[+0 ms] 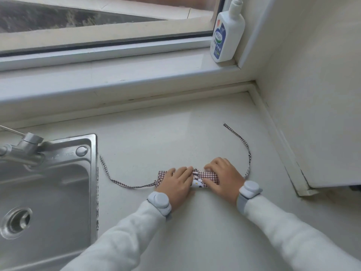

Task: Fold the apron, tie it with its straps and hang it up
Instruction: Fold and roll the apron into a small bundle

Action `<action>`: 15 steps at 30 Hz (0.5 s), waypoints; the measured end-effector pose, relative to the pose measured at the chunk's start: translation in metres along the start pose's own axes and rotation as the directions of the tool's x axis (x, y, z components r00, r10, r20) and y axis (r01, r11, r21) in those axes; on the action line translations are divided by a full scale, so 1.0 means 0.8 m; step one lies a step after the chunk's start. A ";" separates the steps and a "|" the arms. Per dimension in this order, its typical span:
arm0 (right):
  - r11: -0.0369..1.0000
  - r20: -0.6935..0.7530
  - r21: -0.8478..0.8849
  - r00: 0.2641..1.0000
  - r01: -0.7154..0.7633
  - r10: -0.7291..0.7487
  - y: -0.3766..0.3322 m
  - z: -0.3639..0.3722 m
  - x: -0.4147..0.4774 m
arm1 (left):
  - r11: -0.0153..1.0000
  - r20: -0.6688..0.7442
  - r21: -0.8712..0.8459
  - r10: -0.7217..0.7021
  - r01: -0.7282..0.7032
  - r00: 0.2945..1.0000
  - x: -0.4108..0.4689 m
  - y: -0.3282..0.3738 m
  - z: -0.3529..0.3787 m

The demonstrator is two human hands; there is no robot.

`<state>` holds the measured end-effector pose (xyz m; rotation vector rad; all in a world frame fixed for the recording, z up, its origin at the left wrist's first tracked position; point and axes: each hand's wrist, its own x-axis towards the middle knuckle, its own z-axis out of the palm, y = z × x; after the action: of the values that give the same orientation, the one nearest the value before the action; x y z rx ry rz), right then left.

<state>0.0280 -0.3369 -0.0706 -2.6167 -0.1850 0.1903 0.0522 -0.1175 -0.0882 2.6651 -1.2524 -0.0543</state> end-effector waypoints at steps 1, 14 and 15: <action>0.999 0.027 -0.013 0.999 0.033 -0.033 0.006 -0.007 -0.012 | 1.000 -0.029 0.020 0.014 -0.014 0.999 0.006 0.002 0.000; 0.933 -0.009 0.274 0.970 -0.233 0.244 0.017 -0.040 -0.047 | 0.959 -0.001 -0.264 -0.106 0.102 0.994 0.014 -0.003 -0.004; 0.919 0.075 0.305 0.968 -0.250 0.238 0.015 -0.046 -0.044 | 0.922 -0.004 -0.366 -0.133 0.123 0.991 0.011 -0.003 -0.009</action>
<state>0.0005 -0.3711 -0.0412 -2.3125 0.1520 0.3267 0.0605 -0.1214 -0.0810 2.4073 -0.9472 -0.2432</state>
